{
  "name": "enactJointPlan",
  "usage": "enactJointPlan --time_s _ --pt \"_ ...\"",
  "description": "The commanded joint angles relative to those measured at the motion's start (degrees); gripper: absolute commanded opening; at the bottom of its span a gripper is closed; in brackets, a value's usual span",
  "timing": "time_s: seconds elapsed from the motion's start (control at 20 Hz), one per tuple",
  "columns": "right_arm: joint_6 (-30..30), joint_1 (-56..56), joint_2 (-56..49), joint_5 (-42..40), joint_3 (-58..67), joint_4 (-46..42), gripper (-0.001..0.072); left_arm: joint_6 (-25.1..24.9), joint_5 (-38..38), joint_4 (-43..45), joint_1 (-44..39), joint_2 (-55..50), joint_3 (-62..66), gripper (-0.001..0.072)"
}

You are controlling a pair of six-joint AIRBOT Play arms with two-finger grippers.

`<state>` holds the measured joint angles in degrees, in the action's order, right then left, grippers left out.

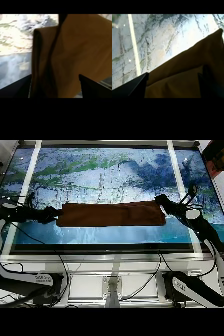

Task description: Fold the clothes and pants, and hang the long-sleeved shirts on hangers.

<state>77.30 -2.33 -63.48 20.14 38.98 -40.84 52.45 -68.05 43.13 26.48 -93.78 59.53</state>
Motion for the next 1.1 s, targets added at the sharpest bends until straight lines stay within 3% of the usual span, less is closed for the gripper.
enactJointPlan --time_s 0.0,0.1,0.15,0.25,0.3,0.35,0.45,0.5,0.6,0.65,0.8,1.05 --pt "0.0 0.07 2.69 0.02 0.07 0.02 0.0678 -2.38 -0.81 -1.38 -1.16 -3.69 1.03 0.0704" --pt "0.0 0.07 4.59 0.22 0.07 0.02 0.0678 -2.38 -0.76 -1.42 -3.04 -4.37 1.03 0.0666" --pt "-0.02 0.11 5.55 0.39 0.07 0.02 0.0678 -2.4 -0.7 -1.42 -4.42 -4.39 1.05 0.0606" --pt "-0.02 0.11 6.91 1.84 0.07 0.0 0.0675 -2.4 -0.31 -1.42 -7.5 -4.39 1.29 0.0587" --pt "-0.04 0.11 7.3 3.15 0.07 0.02 0.0632 -2.43 0.0 -1.44 -9.07 -4.39 1.57 0.0537" --pt "-0.39 0.11 7.54 5.05 0.07 0.0 0.0535 -2.45 0.31 -1.42 -10.78 -4.39 2.21 0.044" --pt "-2.47 0.22 7.61 8.52 0.09 0.02 0.0386 -3.37 -0.66 -1.42 -13.62 -4.35 4.92 0.0129" --pt "-3.96 0.24 7.61 9.73 0.09 0.07 0.0289 -3.43 -2.32 -1.42 -14.69 -4.35 7.08 0.0042" --pt "-5.22 0.22 7.58 10.6 0.68 0.07 0.0045 -3.34 -8.61 -1.44 -16.28 -4.22 13.35 0.0013" --pt "-5.6 0.22 7.58 10.14 1.73 0.02 0.0007 -2.47 -12.35 -1.46 -16.92 -3.8 16.81 0.0013" --pt "-7.98 0.24 6.88 10.4 7.21 0.04 0.0005 1.84 -20.02 -1.68 -18.38 -0.61 23.93 0.0013" --pt "-7.96 5.62 -4.44 21.51 18.4 -1.25 0.0004 7.23 -19.89 -6.38 -20.74 8.17 24.92 0.0013"
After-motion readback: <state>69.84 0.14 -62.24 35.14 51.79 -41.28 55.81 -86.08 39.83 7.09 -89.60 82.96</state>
